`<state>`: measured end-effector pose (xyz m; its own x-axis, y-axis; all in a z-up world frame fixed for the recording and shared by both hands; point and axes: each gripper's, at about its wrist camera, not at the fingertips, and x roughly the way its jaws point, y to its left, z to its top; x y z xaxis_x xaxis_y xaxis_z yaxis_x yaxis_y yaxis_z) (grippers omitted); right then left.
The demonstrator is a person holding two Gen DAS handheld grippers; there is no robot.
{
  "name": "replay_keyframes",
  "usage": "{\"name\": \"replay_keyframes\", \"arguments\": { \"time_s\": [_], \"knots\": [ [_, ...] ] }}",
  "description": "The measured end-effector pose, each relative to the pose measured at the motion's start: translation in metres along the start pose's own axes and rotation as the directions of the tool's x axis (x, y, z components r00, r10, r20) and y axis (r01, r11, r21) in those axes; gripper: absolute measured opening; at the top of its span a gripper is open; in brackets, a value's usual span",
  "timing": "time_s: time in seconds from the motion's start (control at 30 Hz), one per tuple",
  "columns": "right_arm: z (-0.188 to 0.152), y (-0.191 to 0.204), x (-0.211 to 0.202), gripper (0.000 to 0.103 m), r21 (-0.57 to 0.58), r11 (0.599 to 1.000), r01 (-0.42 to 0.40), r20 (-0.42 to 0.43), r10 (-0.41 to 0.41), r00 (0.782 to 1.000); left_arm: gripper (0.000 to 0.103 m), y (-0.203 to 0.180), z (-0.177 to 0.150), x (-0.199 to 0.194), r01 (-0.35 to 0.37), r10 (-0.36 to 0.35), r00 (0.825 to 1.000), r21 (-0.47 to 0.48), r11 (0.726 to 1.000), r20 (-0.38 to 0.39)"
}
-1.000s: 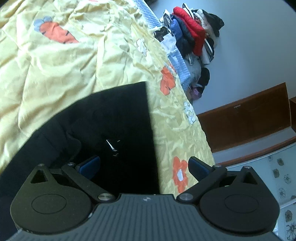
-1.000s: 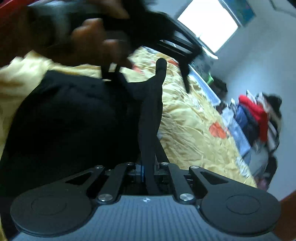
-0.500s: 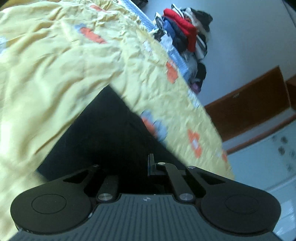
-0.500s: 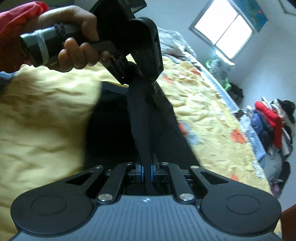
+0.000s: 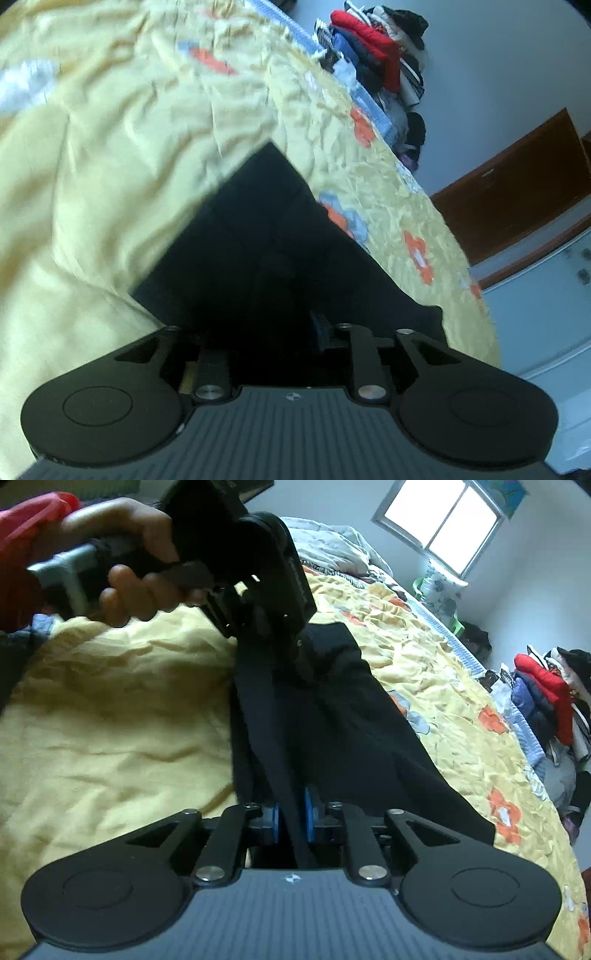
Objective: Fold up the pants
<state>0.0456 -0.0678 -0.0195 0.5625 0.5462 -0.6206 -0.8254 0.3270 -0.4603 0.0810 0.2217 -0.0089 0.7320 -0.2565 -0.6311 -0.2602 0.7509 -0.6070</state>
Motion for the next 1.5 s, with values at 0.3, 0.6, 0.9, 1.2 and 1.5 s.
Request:
{"name": "replay_keyframes", "arguments": {
  "time_s": [0.3,0.6,0.9,1.2,1.5],
  "knots": [
    [-0.072,-0.043,-0.068,0.043,0.411,0.909,0.069,-0.068,-0.045,0.997,0.074,-0.002,0.008,-0.037,-0.232,0.227,0.947,-0.003,0.973,0.227],
    [-0.159,-0.046,-0.150,0.073,0.651,0.755,0.076,-0.140,0.020,0.990,0.076,-0.079,-0.017,-0.044,-0.228,0.138,0.938,0.266,0.937,0.318],
    [-0.295,-0.096,-0.259,0.091,0.905,-0.083,0.416,-0.408,-0.437,0.801,0.078,-0.187,-0.124,0.018,0.076,-0.124,0.992,0.728,0.681,0.012],
    [-0.371,-0.118,-0.289,0.103,0.946,-0.324,0.003,-0.182,-0.524,0.832,0.078,-0.190,-0.177,0.060,0.112,-0.089,0.993,0.841,0.529,-0.076],
    [-0.306,-0.175,-0.283,0.103,0.663,-0.050,0.747,-0.654,-0.525,0.545,0.094,-0.188,-0.193,0.059,0.095,-0.108,0.993,0.867,0.489,-0.048]
  ]
}}
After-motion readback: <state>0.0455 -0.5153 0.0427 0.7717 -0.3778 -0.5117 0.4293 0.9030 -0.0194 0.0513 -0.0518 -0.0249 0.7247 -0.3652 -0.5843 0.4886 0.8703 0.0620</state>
